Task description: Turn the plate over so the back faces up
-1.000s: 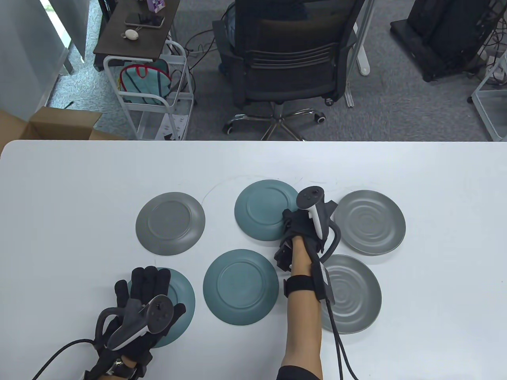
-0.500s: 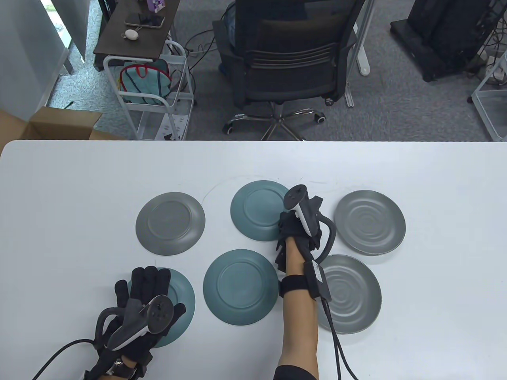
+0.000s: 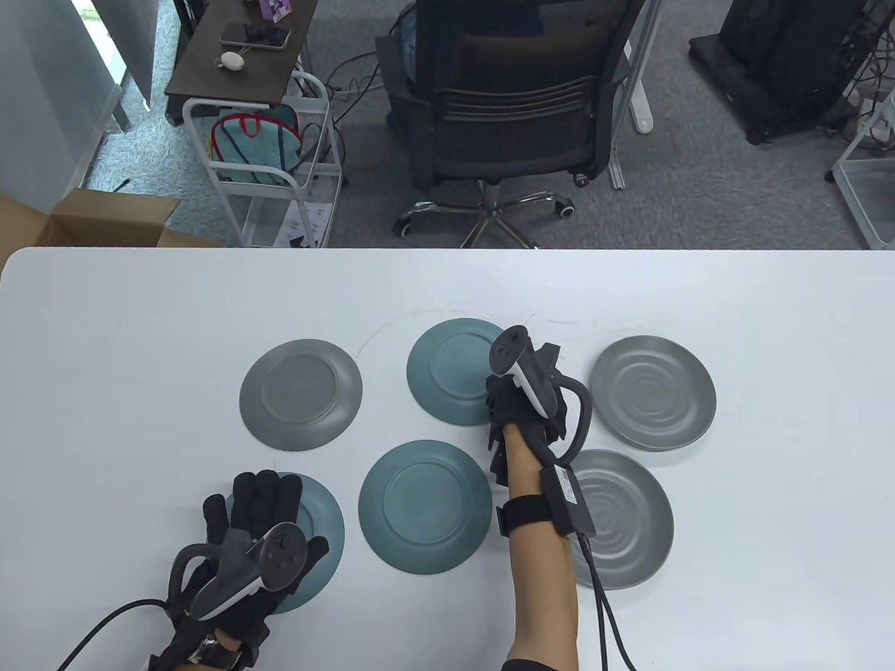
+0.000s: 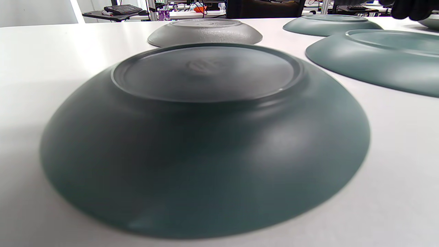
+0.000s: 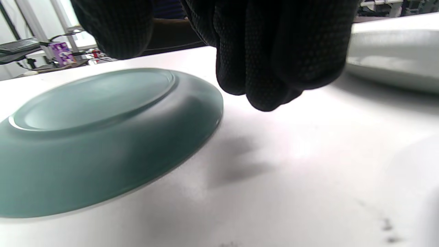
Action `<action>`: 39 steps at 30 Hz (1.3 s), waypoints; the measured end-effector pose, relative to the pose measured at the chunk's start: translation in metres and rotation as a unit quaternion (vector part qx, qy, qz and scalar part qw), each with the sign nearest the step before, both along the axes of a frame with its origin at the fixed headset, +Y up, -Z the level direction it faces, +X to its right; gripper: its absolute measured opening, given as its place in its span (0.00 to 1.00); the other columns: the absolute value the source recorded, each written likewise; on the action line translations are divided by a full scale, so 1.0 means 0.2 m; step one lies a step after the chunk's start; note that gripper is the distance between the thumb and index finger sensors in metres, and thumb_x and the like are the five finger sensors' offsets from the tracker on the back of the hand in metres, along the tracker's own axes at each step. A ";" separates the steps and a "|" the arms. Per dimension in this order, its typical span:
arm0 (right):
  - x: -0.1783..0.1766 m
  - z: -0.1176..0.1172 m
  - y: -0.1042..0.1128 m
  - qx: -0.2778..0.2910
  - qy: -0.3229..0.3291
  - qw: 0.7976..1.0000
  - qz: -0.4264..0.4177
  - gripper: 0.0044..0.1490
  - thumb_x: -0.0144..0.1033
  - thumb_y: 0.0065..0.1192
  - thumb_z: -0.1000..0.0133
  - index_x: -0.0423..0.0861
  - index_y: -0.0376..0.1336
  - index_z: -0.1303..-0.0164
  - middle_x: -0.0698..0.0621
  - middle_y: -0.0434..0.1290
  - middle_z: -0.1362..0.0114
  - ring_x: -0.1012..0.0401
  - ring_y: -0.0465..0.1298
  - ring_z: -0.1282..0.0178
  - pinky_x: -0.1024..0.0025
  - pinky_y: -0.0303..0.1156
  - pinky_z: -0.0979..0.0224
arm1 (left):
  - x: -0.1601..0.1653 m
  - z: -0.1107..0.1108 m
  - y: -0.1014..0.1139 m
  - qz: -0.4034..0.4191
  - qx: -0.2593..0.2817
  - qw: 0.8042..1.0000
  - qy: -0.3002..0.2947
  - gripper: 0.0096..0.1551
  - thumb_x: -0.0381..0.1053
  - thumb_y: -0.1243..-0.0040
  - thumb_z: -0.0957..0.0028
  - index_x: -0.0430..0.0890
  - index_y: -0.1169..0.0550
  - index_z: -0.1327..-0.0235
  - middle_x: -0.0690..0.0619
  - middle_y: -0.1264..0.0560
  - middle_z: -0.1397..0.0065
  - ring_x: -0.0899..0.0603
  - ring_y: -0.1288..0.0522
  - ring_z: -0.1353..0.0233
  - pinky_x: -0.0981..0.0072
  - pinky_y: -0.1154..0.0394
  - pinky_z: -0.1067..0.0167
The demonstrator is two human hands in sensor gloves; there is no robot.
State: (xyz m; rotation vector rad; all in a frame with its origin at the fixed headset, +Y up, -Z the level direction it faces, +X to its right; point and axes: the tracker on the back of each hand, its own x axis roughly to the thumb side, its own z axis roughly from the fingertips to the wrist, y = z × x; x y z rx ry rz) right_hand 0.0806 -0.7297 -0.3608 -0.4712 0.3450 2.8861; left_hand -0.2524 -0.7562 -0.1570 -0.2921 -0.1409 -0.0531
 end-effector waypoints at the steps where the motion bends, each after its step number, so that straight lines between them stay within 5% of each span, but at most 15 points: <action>1: 0.00 0.01 0.01 0.002 0.005 1.000 0.002 0.48 0.52 0.60 0.43 0.35 0.52 0.22 0.36 0.72 0.33 0.42 0.78 0.43 0.57 0.77 0.44 | 0.00 0.00 0.00 0.000 0.000 1.000 0.000 0.54 0.75 0.63 0.41 0.46 0.58 0.12 0.38 0.58 0.13 0.28 0.57 0.11 0.26 0.59 0.25; 10: -0.02 0.18 0.18 0.011 0.091 0.996 0.014 0.49 0.55 0.58 0.43 0.37 0.52 0.20 0.34 0.69 0.28 0.39 0.75 0.36 0.51 0.74 0.38 | 0.00 0.00 0.00 -0.001 -0.001 1.000 0.000 0.54 0.75 0.63 0.41 0.46 0.58 0.12 0.38 0.58 0.13 0.28 0.57 0.11 0.26 0.59 0.25; 19: 0.10 0.48 0.24 -0.005 0.145 0.988 0.058 0.49 0.57 0.57 0.43 0.38 0.53 0.19 0.33 0.69 0.26 0.37 0.74 0.34 0.48 0.73 0.37 | 0.00 0.00 -0.01 -0.002 -0.001 1.000 -0.001 0.54 0.75 0.63 0.41 0.46 0.58 0.12 0.38 0.58 0.13 0.28 0.57 0.11 0.26 0.59 0.25; 39: 0.24 0.90 -0.13 -0.124 0.152 0.976 0.090 0.51 0.59 0.56 0.44 0.39 0.52 0.19 0.33 0.67 0.24 0.37 0.73 0.32 0.48 0.74 0.38 | 0.04 0.01 -0.02 -0.013 -0.003 1.000 -0.014 0.54 0.75 0.63 0.41 0.46 0.58 0.12 0.38 0.58 0.13 0.28 0.57 0.11 0.26 0.59 0.25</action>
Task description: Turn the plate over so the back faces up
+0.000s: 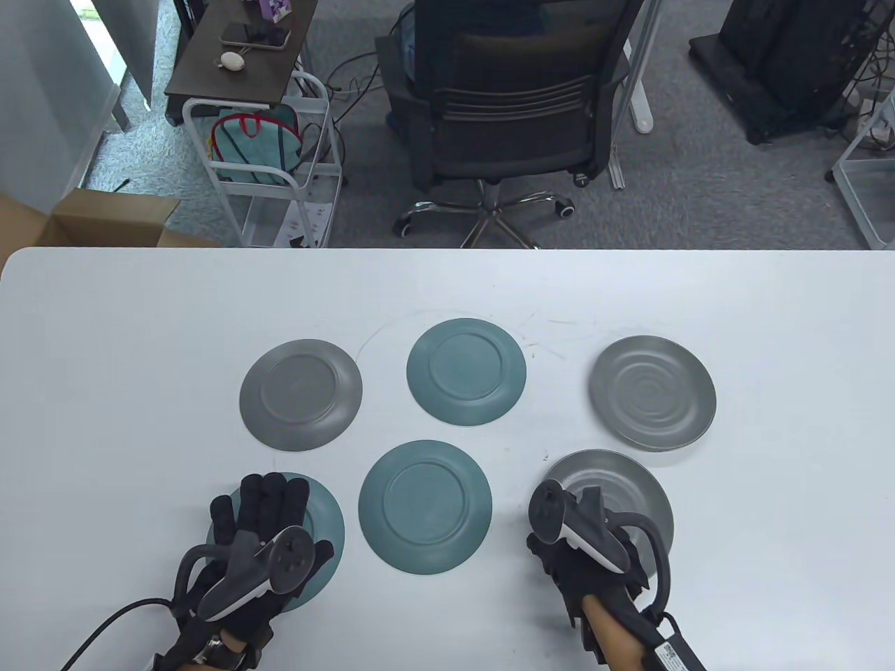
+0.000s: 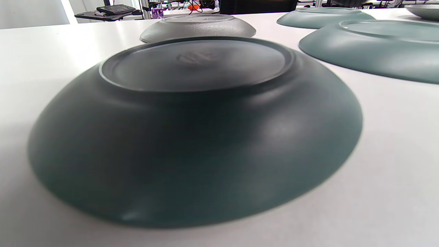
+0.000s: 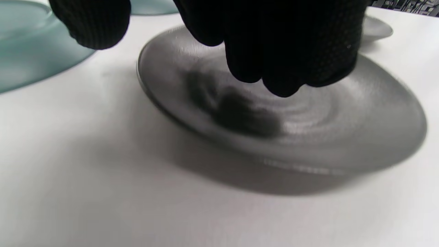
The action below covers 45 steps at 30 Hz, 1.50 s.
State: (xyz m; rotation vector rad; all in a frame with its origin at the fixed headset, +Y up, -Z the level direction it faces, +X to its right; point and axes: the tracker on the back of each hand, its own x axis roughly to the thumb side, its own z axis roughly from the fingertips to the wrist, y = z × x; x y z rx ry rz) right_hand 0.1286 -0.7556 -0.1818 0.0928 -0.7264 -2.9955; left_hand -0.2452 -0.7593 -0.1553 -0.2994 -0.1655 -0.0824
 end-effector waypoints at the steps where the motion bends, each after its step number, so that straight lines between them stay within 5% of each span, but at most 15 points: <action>1: -0.01 0.01 -0.02 -0.002 0.002 1.000 0.002 0.51 0.59 0.57 0.44 0.38 0.51 0.19 0.31 0.65 0.24 0.37 0.72 0.32 0.49 0.74 0.38 | 0.00 0.00 0.00 0.000 0.000 1.000 -0.001 0.54 0.75 0.63 0.41 0.46 0.58 0.12 0.38 0.58 0.13 0.28 0.57 0.11 0.26 0.59 0.25; 11: -0.12 0.01 -0.08 0.050 0.064 0.991 0.105 0.50 0.54 0.64 0.46 0.33 0.56 0.25 0.29 0.69 0.32 0.39 0.78 0.42 0.57 0.79 0.44 | 0.01 0.00 0.00 -0.002 0.001 1.000 -0.002 0.54 0.75 0.63 0.41 0.46 0.58 0.12 0.38 0.58 0.13 0.28 0.57 0.11 0.26 0.59 0.25; 28: -0.24 0.01 -0.11 0.066 0.095 0.983 0.141 0.40 0.40 0.68 0.44 0.26 0.60 0.33 0.26 0.74 0.41 0.41 0.83 0.54 0.64 0.84 0.55 | 0.01 0.00 0.00 -0.001 0.005 1.000 -0.002 0.54 0.75 0.63 0.41 0.46 0.58 0.12 0.38 0.58 0.13 0.28 0.57 0.11 0.26 0.59 0.25; 45: -0.11 0.04 0.17 0.131 0.031 0.991 0.020 0.35 0.34 0.69 0.46 0.28 0.61 0.36 0.31 0.76 0.42 0.44 0.84 0.53 0.66 0.84 0.55 | -0.01 -0.01 -0.01 0.003 0.004 1.000 0.003 0.54 0.75 0.63 0.40 0.46 0.58 0.12 0.38 0.58 0.13 0.28 0.57 0.11 0.26 0.59 0.25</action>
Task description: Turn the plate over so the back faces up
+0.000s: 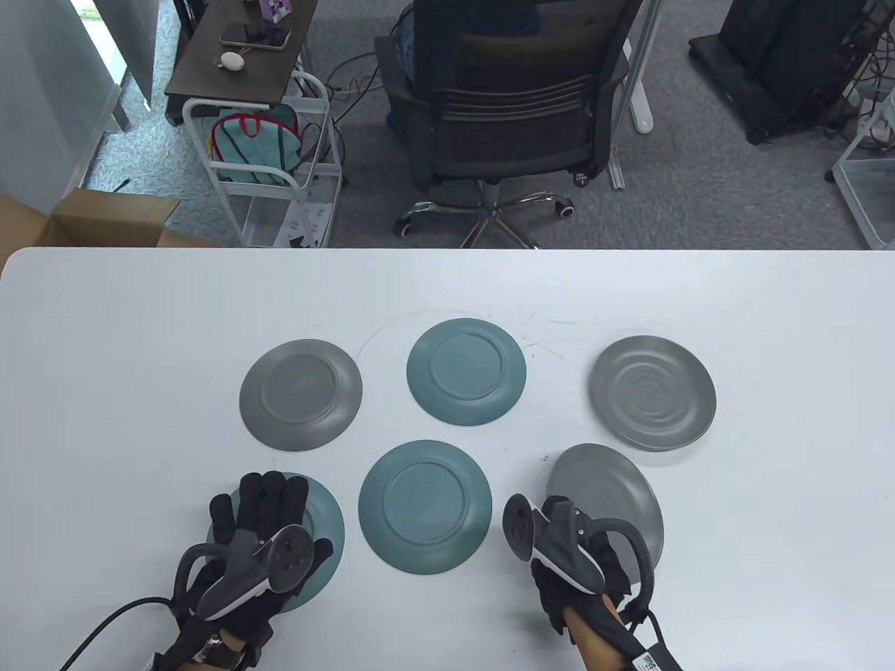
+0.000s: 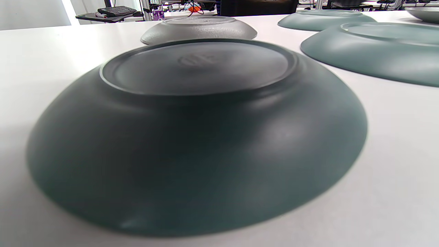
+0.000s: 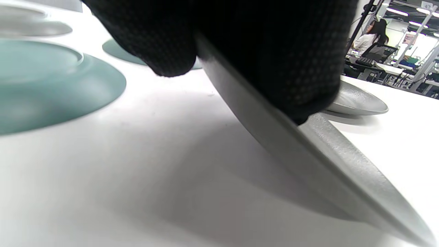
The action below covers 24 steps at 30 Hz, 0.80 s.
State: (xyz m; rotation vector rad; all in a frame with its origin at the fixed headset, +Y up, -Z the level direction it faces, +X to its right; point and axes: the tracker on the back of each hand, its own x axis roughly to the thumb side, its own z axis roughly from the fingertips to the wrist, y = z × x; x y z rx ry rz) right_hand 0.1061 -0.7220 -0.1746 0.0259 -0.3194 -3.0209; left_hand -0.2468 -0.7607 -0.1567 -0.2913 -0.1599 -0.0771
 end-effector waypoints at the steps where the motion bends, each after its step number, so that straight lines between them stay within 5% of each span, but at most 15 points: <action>1: 0.01 0.00 0.01 0.002 -0.002 1.000 -0.007 0.34 0.34 0.69 0.46 0.29 0.62 0.36 0.32 0.77 0.42 0.44 0.84 0.53 0.66 0.84 0.55 | 0.00 0.00 0.00 0.000 0.000 1.000 0.000 0.54 0.75 0.63 0.40 0.46 0.58 0.12 0.38 0.58 0.13 0.28 0.57 0.11 0.26 0.59 0.25; 12: 0.20 0.04 0.24 0.033 -0.049 0.980 -0.191 0.32 0.34 0.69 0.46 0.30 0.62 0.38 0.34 0.78 0.44 0.46 0.84 0.54 0.66 0.84 0.55 | -0.01 0.00 0.00 0.001 0.001 1.000 0.002 0.54 0.75 0.63 0.40 0.46 0.58 0.12 0.38 0.58 0.13 0.28 0.57 0.12 0.26 0.59 0.25; 24: 0.54 0.07 0.30 0.045 -0.121 0.906 -0.403 0.31 0.35 0.68 0.46 0.32 0.63 0.39 0.37 0.79 0.45 0.48 0.84 0.55 0.65 0.82 0.55 | -0.01 -0.01 0.00 0.002 0.002 1.000 0.003 0.54 0.75 0.63 0.40 0.46 0.58 0.12 0.38 0.58 0.13 0.28 0.57 0.12 0.26 0.59 0.25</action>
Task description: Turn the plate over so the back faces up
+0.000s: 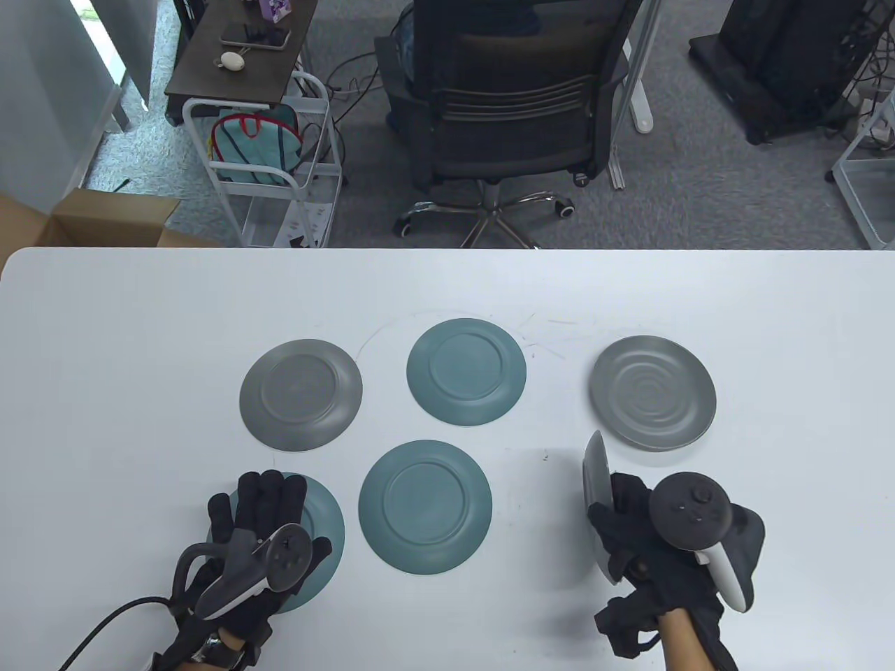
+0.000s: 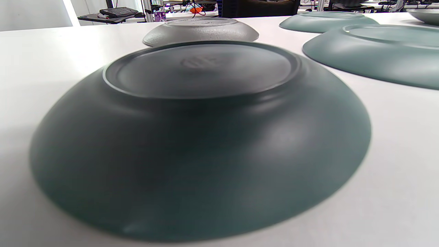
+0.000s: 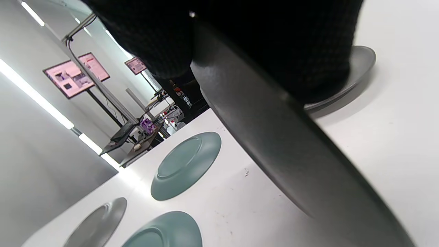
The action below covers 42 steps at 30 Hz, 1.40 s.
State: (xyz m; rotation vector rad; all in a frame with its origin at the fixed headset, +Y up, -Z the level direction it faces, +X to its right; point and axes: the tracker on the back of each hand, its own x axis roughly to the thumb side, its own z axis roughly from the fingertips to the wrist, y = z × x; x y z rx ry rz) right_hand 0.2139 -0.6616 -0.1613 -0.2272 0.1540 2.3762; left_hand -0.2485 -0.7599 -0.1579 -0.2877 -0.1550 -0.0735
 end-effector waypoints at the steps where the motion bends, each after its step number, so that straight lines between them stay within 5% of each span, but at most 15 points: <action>1: 0.02 0.00 -0.01 -0.002 -0.005 1.000 -0.014 0.31 0.35 0.69 0.46 0.32 0.63 0.39 0.37 0.79 0.45 0.48 0.84 0.55 0.65 0.82 0.55 | 0.00 0.00 0.00 0.000 0.000 1.000 0.000 0.54 0.75 0.63 0.40 0.46 0.58 0.12 0.38 0.58 0.13 0.28 0.57 0.11 0.26 0.59 0.25; 8: 0.18 -0.01 -0.09 -0.020 -0.056 0.995 -0.085 0.32 0.38 0.72 0.49 0.35 0.64 0.40 0.41 0.79 0.49 0.51 0.84 0.58 0.66 0.81 0.57 | 0.00 0.00 0.00 0.000 0.000 1.000 0.000 0.54 0.75 0.63 0.41 0.46 0.58 0.12 0.38 0.58 0.13 0.28 0.56 0.11 0.26 0.59 0.25; 42: 0.43 0.00 -0.50 -0.152 -0.137 0.977 -0.059 0.44 0.46 0.67 0.47 0.31 0.58 0.30 0.38 0.76 0.41 0.48 0.82 0.52 0.62 0.79 0.51 | 0.00 0.00 0.00 -0.001 0.001 1.000 0.004 0.54 0.75 0.63 0.40 0.46 0.58 0.12 0.38 0.58 0.13 0.28 0.56 0.11 0.26 0.59 0.25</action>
